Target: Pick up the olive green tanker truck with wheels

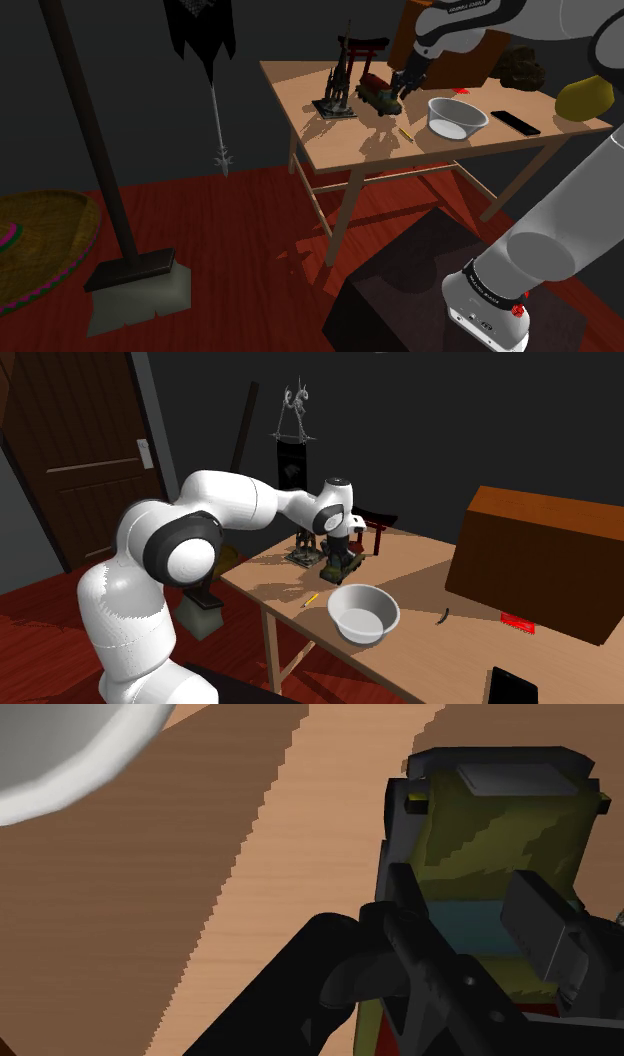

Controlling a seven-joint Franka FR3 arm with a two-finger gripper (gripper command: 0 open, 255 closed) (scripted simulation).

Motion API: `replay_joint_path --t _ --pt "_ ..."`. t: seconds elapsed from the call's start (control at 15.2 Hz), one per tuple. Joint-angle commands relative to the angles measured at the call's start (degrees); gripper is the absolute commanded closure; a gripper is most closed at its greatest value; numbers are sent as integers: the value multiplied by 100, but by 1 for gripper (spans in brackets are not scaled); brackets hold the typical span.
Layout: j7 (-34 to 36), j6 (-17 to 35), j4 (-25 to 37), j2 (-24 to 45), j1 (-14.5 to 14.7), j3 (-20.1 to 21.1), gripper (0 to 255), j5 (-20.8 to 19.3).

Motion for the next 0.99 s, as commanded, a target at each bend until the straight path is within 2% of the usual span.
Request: replay_joint_path --t 0.0,0.79,0.92 --pt "19 -136 104 -41 -1 -2 255 -25" --pt "146 -1033 896 -159 -1 -3 255 -125" --pt "147 -1044 907 -159 -1 -3 255 -125"
